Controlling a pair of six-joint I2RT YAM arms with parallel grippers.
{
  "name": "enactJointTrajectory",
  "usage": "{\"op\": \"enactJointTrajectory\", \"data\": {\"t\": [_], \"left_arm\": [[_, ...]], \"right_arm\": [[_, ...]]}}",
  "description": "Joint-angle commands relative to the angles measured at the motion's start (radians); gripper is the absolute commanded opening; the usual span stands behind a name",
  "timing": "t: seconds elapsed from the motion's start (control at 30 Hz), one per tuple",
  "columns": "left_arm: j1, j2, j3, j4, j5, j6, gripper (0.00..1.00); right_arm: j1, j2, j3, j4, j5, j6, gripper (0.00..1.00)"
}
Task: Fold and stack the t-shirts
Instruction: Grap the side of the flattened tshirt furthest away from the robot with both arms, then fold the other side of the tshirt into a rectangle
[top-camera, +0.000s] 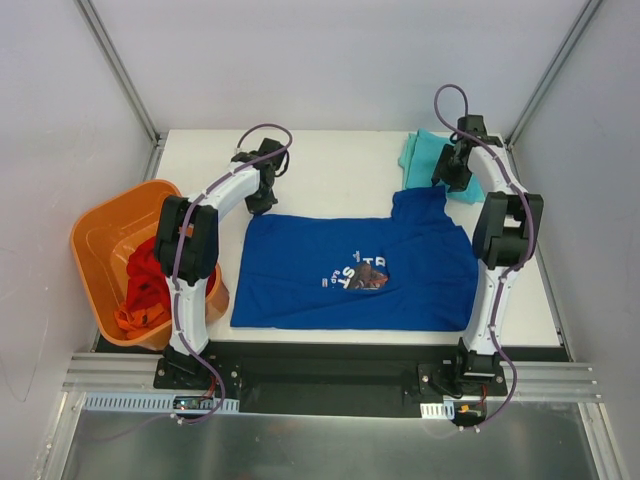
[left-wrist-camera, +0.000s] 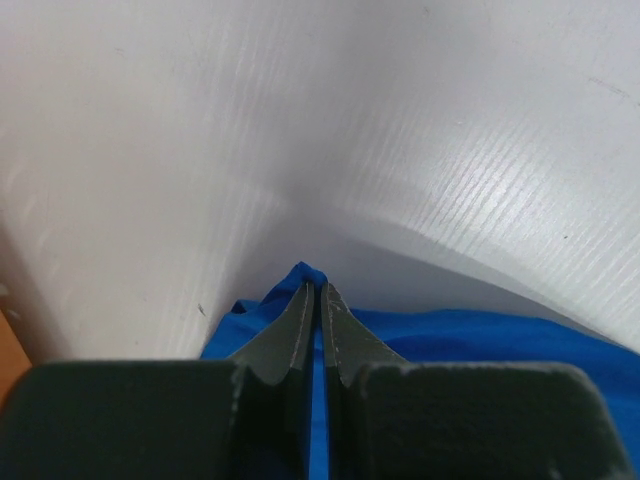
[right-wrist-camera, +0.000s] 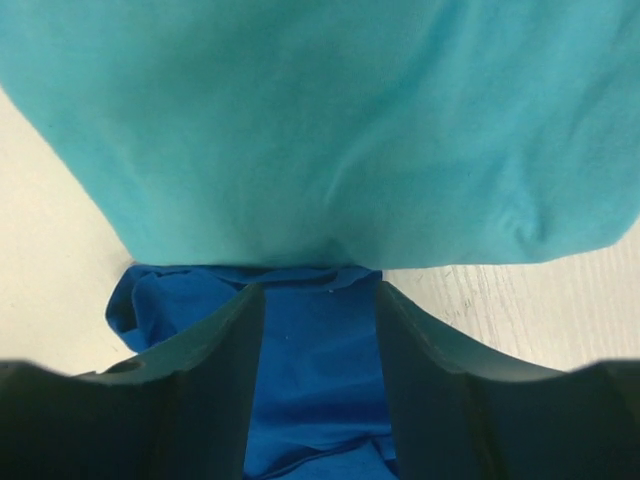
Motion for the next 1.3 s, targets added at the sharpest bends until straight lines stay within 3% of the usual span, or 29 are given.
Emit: {"op": "enactJointTrajectory", "data": {"t": [0.0, 0.13, 0.23, 0.27, 0.33, 0.4, 0.43, 0.83, 1.27], "left_arm": [[-0.007, -0.049, -0.01, -0.024, -0.037, 0.008, 0.0], [-0.009, -0.048, -0.01, -0.022, -0.035, 0.006, 0.0], [-0.009, -0.048, -0.01, -0.024, -0.037, 0.006, 0.0], [-0.009, -0.049, -0.011, -0.024, -0.038, 0.006, 0.0], [-0.009, -0.054, -0.011, -0.025, -0.038, 0.006, 0.0], [-0.009, -0.058, -0.013, -0.024, -0.032, 0.006, 0.0], [-0.01, -0.06, -0.013, -0.024, -0.032, 0.005, 0.0], [-0.052, -0.153, -0.091, -0.022, -0.06, -0.024, 0.0], [-0.112, -0.366, -0.327, -0.012, -0.121, -0.107, 0.0]], "right_arm": [[0.007, 0.013, 0.034, -0.006, 0.003, 0.021, 0.5], [0.007, 0.036, 0.048, 0.0, 0.007, 0.029, 0.44], [0.007, 0.04, 0.05, 0.0, 0.007, 0.038, 0.34], [0.007, 0.04, 0.042, 0.0, 0.007, 0.038, 0.27], [0.007, 0.021, 0.031, 0.002, 0.0, 0.046, 0.21], [0.007, -0.003, -0.016, 0.026, 0.0, 0.051, 0.02], [0.007, -0.035, -0.039, 0.039, 0.003, 0.052, 0.01], [0.019, -0.384, -0.399, 0.132, -0.003, 0.009, 0.01], [0.079, -0.789, -0.731, 0.09, 0.064, 0.023, 0.01]]}}
